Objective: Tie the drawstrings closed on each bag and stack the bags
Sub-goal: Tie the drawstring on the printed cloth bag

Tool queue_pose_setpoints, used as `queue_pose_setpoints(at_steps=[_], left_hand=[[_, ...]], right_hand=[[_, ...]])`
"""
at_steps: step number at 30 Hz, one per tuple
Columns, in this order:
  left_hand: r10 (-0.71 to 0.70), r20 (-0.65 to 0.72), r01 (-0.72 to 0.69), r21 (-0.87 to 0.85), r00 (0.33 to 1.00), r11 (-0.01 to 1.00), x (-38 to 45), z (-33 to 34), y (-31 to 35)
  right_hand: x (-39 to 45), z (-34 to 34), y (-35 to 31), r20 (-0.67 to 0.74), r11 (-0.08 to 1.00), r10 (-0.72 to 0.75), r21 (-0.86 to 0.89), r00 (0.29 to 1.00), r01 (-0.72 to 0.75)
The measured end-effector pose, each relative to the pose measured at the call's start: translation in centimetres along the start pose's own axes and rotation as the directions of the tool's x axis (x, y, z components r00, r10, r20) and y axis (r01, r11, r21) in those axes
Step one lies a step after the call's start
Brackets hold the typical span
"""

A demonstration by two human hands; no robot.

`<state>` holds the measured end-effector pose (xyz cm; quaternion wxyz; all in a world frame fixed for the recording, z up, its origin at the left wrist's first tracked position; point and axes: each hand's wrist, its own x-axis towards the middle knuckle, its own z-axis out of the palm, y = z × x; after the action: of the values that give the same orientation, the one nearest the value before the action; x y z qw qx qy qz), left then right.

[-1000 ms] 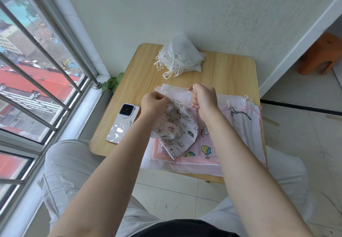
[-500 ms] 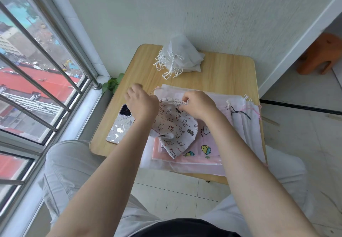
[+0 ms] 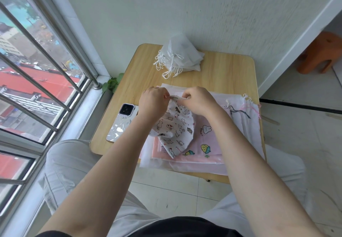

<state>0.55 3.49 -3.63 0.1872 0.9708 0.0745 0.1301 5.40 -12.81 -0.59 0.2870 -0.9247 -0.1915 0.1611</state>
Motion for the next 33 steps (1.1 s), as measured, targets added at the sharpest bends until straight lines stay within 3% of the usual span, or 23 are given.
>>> queue_pose_setpoints(at_steps=[5, 10, 14, 20, 28, 33], left_hand=[[-0.084, 0.153, 0.098, -0.086, 0.985, 0.991, -0.1, -0.6, 0.6], [-0.136, 0.278, 0.213, -0.268, 0.951, 0.940, -0.1, -1.9, 1.8], [-0.167, 0.354, 0.353, -0.565, 0.920, 0.746, -0.1, -2.8, 2.0], [-0.155, 0.372, 0.387, -0.703, 0.915, 0.597, -0.8, -2.5, 2.1], [-0.234, 0.279, 0.364, -0.730, 0.931, 0.578, -1.1, -2.2, 2.4], [-0.201, 0.294, 0.346, -0.612, 0.934, 0.711, -0.8, -1.5, 1.8]], right_hand=[[0.0, 0.0, 0.0, -0.047, 0.995, 0.005, 0.099, 0.999, 0.000], [0.1, 0.2, 0.1, -0.046, 0.999, -0.007, 0.050, 0.999, 0.009], [0.1, 0.4, 0.1, -0.048, 0.999, -0.021, 0.043, 0.999, 0.023], [0.1, 0.3, -0.2, -0.006, 0.998, -0.038, 0.043, 0.999, 0.038], [-0.4, 0.8, -1.0, 0.035, 0.994, -0.043, 0.106, 0.998, 0.039], [-0.4, 0.7, -0.8, 0.047, 0.989, -0.006, 0.149, 0.999, -0.001]])
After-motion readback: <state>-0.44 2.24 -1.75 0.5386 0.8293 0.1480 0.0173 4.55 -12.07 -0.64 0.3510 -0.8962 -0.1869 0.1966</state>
